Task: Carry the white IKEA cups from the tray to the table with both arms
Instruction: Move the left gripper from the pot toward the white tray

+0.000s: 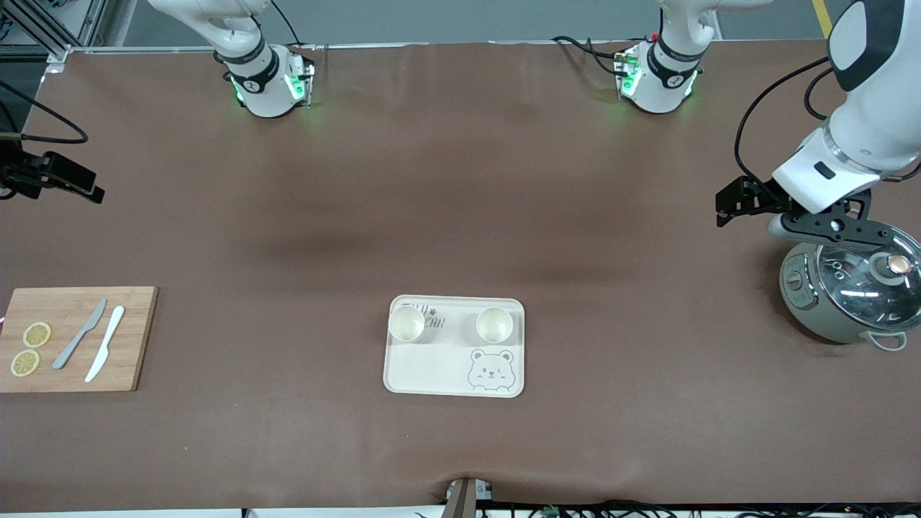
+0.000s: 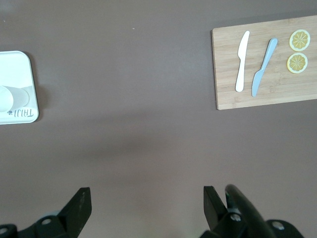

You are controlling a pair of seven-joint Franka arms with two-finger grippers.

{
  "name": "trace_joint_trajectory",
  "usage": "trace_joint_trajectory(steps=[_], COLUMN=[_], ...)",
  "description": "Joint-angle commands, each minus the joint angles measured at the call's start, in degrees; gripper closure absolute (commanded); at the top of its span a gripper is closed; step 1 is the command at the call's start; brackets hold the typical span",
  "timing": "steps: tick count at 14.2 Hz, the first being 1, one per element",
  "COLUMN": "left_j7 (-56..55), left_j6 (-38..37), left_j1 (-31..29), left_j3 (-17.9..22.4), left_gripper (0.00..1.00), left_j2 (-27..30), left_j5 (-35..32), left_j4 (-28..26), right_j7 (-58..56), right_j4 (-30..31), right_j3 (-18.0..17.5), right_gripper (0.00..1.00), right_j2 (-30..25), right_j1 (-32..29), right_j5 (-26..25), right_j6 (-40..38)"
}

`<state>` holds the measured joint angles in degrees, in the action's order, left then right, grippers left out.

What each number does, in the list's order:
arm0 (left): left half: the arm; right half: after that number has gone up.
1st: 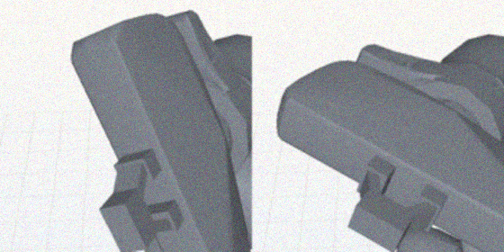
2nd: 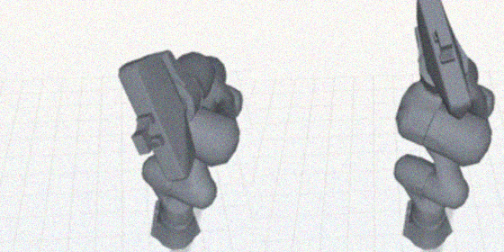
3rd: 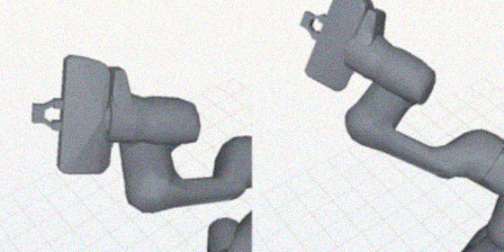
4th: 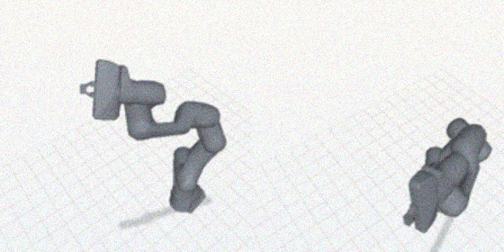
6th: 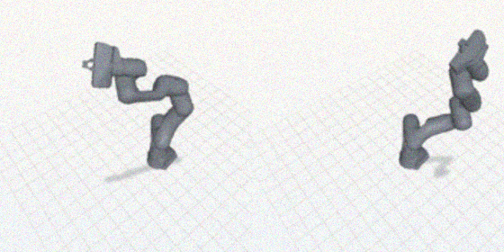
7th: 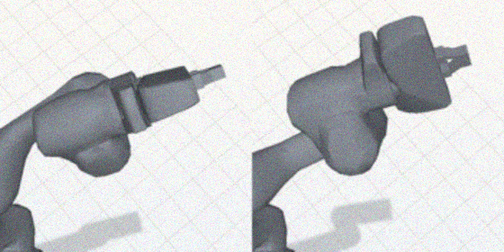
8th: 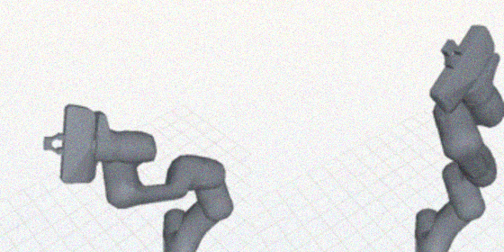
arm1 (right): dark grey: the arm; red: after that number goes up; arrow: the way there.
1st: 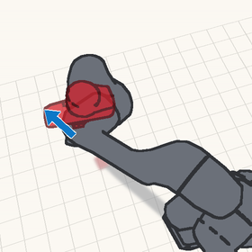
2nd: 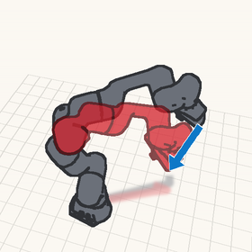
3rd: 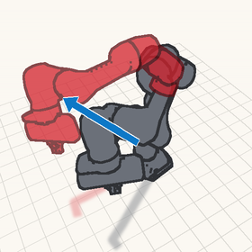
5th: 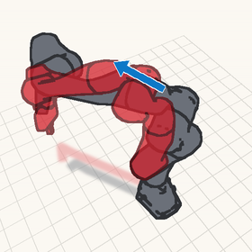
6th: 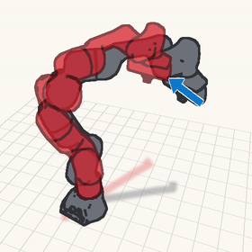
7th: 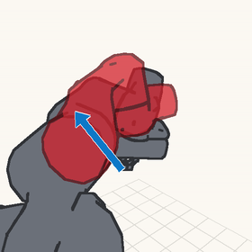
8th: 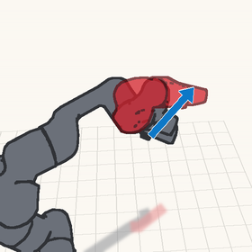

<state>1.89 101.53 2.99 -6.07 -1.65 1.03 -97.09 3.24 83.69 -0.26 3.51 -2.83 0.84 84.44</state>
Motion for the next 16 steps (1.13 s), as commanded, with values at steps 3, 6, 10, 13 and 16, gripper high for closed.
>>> trace_joint_trajectory(steps=[3,6,10,13,16], left_j7=[-1.0,-1.5,-7.1,-7.6,-9.3], left_j6=[-0.9,-0.5,-0.4,-0.2,-0.5], left_j1=[0.1,-0.1,0.4,1.7,5.2], left_j3=[-1.0,-3.2,-4.6,-5.1,-5.4], left_gripper=[0.00,0.00,0.00,0.00,0.00], left_j2=[-1.0,-2.5,-3.0,-5.0,-12.0], left_j5=[-1.5,-1.4,-1.6,-5.1,-6.5], left_j4=[3.2,3.3,3.7,4.3,11.6], right_j7=[-0.5,-0.5,-0.5,-0.5,-0.5], right_j4=[-1.5,-1.4,-1.3,-1.3,-1.4], right_j3=[-0.5,-0.5,-0.4,-0.4,-0.4], right_gripper=[0.00,0.00,0.00,0.00,0.00], right_j2=[1.4,1.5,2.5,4.7,7.0], right_j1=[-1.0,-0.7,-1.0,-1.3,-1.1], right_j5=[-0.1,-1.0,-1.2,-1.1,-1.3], right_j6=[0.2,0.4,0.4,0.8,1.1])
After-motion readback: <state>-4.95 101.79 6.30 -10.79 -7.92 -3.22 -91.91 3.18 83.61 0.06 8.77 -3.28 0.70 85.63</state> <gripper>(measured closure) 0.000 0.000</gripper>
